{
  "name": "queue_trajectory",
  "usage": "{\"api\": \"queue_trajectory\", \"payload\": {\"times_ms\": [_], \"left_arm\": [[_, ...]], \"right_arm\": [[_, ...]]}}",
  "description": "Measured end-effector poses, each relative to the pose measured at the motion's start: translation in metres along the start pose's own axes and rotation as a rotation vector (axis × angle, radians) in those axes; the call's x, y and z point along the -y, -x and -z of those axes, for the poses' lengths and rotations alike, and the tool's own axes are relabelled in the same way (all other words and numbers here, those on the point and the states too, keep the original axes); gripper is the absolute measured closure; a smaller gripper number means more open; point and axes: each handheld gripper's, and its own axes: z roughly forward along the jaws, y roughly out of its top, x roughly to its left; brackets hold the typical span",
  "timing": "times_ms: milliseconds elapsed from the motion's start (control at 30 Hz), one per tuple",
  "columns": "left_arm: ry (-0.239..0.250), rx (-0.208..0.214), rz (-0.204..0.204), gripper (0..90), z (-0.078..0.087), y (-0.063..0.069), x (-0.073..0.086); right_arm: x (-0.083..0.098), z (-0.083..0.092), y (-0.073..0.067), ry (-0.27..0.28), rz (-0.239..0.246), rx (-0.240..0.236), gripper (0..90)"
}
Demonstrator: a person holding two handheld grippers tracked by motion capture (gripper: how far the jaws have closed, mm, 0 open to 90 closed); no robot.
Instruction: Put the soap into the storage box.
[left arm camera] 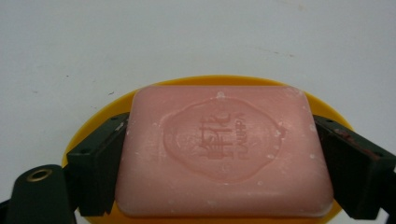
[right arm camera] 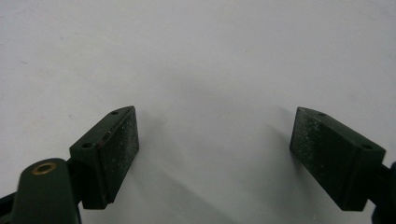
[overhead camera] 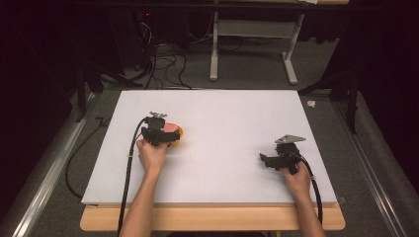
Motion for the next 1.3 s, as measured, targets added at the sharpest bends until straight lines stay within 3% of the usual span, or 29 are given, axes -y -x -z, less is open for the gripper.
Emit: {"api": "queue_trajectory", "payload": {"times_ms": [533,767,1133,1300], "left_arm": [[-0.017,-0.003,0.02,13.1,-0.005,-0.002,0.004],[0.041,-0.014,0.017,12.9,0.003,0.0,0.002],[0.129,0.01,-0.017,14.4,0.029,0.002,0.0],[0.138,0.025,-0.036,15.2,0.035,0.004,0.0]], "right_arm": [[0.0,0.0,0.0,0.0,0.002,0.0,16.3],[0.0,0.0,0.0,0.001,0.002,0.0,16.3],[0.0,0.0,0.0,0.001,0.002,0.0,16.3],[0.0,0.0,0.0,0.0,0.0,0.0,16.3]]}}
